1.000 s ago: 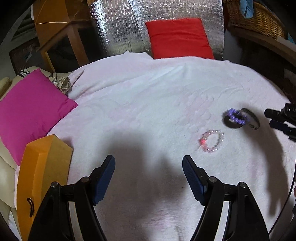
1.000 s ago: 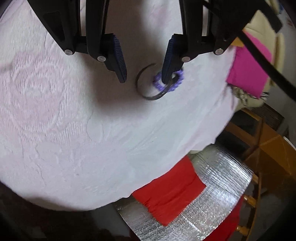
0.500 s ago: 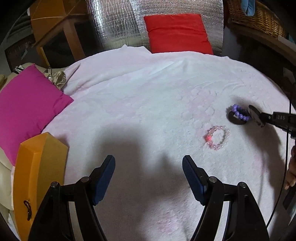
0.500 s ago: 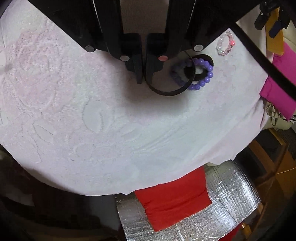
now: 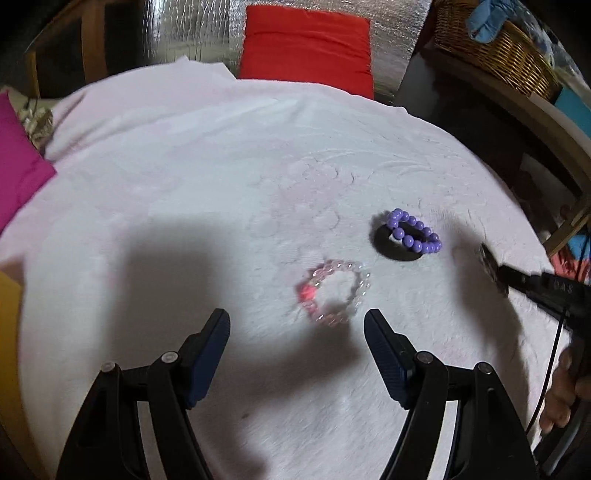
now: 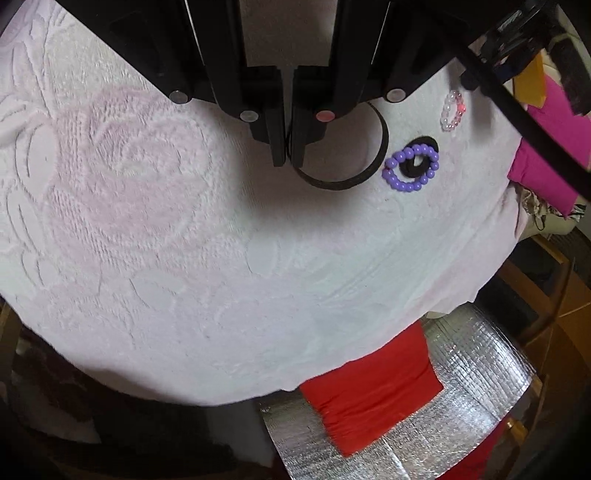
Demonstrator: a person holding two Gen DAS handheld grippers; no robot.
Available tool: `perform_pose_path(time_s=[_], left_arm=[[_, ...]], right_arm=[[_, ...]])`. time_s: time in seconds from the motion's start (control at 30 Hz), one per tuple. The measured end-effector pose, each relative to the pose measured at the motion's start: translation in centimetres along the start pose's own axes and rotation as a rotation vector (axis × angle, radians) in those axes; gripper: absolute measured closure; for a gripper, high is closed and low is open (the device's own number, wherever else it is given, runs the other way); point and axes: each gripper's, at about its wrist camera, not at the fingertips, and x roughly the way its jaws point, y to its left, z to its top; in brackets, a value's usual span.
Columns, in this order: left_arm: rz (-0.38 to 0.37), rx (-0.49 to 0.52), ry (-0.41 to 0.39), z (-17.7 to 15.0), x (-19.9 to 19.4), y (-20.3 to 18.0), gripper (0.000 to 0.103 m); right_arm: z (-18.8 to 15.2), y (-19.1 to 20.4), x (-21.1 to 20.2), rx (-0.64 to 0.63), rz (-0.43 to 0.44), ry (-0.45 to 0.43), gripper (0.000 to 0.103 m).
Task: Organize jewelry
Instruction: 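Grasp the pink crystal bracelet with the left tool while the right tool lifts the bangle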
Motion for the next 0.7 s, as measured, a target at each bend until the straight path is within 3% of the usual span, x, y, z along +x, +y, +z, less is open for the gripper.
perform_pose_path(time_s=[0.2, 0.27, 0.33, 0.47, 0.7], left_arm=[[-0.030, -0.030, -0.018, 0.6, 1.0, -0.7, 0.033], [-0.002, 0.001, -0.027, 0.7, 1.2, -1.3, 0.048], [0.006, 0.019, -0.037, 0.9, 1.2, -1.5, 0.076], [-0.023, 0.014, -0.031, 1.0, 0.8, -1.2, 0.092], [-0.057, 0.032, -0.020, 0.5, -0.5, -0.5, 0.093]], right_arm=[[-0.5, -0.5, 0.0, 0.008, 0.017, 0.032, 0.099], [-0.5, -0.7, 0.0, 0.009, 0.023, 0.035, 0.099], [-0.5, -0.9, 0.0, 0.011, 0.027, 0.037, 0.099], [-0.6, -1.2, -0.3, 0.011, 0.034, 0.039, 0.097], [-0.6, -0.4, 0.1, -0.005, 0.005, 0.034, 0.095]])
